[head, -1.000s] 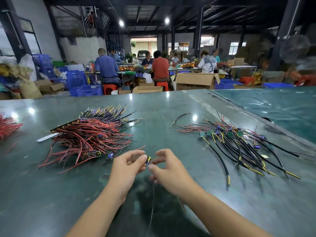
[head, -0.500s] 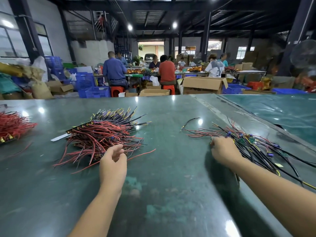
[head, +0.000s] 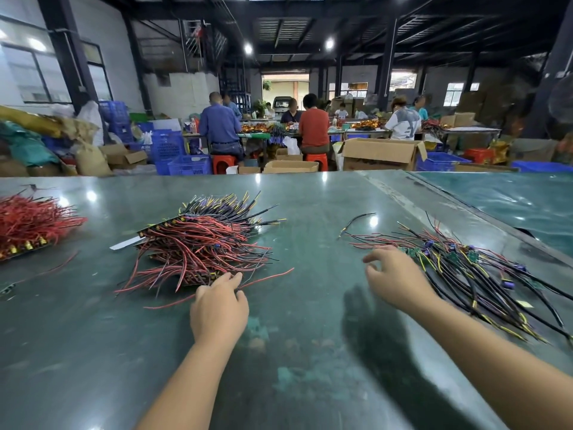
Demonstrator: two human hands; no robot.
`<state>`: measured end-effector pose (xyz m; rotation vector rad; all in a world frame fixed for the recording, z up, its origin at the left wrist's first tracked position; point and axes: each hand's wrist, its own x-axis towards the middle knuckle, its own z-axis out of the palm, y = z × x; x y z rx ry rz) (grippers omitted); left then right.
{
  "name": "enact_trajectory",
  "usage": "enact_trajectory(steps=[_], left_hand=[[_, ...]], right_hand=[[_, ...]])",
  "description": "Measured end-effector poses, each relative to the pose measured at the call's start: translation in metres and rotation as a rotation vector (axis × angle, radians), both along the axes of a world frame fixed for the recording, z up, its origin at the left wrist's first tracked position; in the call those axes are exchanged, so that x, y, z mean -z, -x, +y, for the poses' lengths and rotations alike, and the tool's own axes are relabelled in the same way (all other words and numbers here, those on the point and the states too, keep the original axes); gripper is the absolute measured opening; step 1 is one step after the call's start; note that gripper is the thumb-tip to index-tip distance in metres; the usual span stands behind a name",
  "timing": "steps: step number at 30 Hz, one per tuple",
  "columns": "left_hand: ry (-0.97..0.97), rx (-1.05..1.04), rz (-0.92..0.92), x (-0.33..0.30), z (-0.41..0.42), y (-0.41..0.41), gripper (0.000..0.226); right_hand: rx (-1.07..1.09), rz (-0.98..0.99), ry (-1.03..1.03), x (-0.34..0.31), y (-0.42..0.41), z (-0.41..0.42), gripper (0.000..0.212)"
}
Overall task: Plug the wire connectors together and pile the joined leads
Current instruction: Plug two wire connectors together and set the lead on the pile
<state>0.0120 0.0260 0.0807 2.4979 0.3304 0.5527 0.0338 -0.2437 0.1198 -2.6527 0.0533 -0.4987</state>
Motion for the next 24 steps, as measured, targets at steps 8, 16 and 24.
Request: enact_trajectory(steps=[8,16,24], left_hand=[[-0.059,0.008,-0.066,0.000,0.002,-0.004,0.025],[0.473,0.448,-0.214,-0.013,-0.022,0.006,0.021],[0.755,0.815,-0.095,-0.009,-0.058,0.029,0.030]], right_hand=[[-0.278,0.074,-0.323,0.028,0.063,0.080,0.023],[-0.346,0.190,-0.531,0.031,0.063,0.086,0.037],[-0.319,0.079,-0.909,0.038,0.057,0.086,0.038]])
